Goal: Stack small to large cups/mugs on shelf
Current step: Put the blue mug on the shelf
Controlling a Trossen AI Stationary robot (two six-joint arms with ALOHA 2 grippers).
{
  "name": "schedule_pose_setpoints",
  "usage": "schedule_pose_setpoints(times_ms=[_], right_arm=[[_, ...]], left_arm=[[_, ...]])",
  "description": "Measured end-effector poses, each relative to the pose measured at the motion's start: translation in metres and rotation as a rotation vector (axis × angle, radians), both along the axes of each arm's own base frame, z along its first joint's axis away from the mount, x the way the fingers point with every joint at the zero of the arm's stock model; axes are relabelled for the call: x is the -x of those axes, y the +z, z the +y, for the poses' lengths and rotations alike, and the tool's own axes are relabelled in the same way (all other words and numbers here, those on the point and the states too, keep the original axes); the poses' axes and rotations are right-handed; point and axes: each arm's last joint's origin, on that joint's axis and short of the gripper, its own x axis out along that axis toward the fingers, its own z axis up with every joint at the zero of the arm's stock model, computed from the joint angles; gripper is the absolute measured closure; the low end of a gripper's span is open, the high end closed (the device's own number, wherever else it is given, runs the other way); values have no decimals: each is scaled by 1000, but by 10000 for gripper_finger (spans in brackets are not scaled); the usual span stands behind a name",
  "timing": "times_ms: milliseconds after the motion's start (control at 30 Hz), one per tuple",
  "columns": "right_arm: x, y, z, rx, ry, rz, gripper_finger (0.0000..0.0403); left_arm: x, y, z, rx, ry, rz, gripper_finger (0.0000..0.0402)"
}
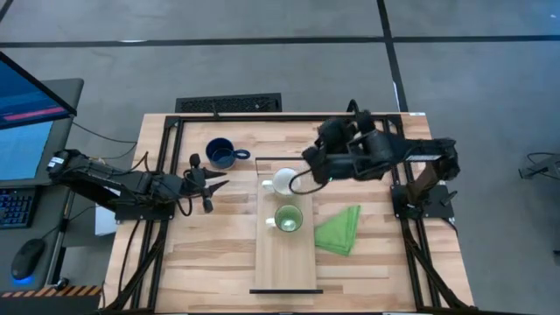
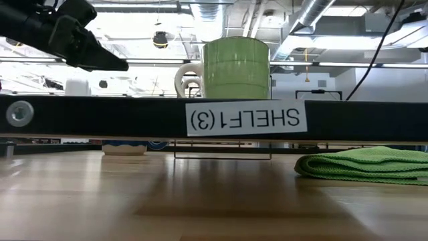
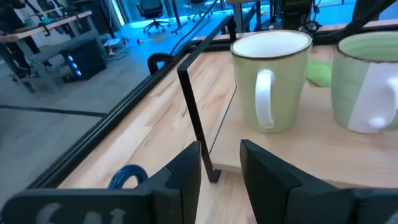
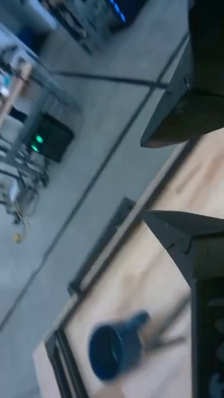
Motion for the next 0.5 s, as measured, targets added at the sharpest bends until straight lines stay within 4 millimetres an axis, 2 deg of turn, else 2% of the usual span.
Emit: schedule_pose_setpoints(times_ms=[133, 500], right_arm=[[10, 10, -11, 79, -35, 0, 205], [36, 30, -35, 133, -38, 93, 208]], left_arm=[[0, 0, 0, 3, 1, -6, 297], [-2, 6, -1, 27, -33, -64, 297]])
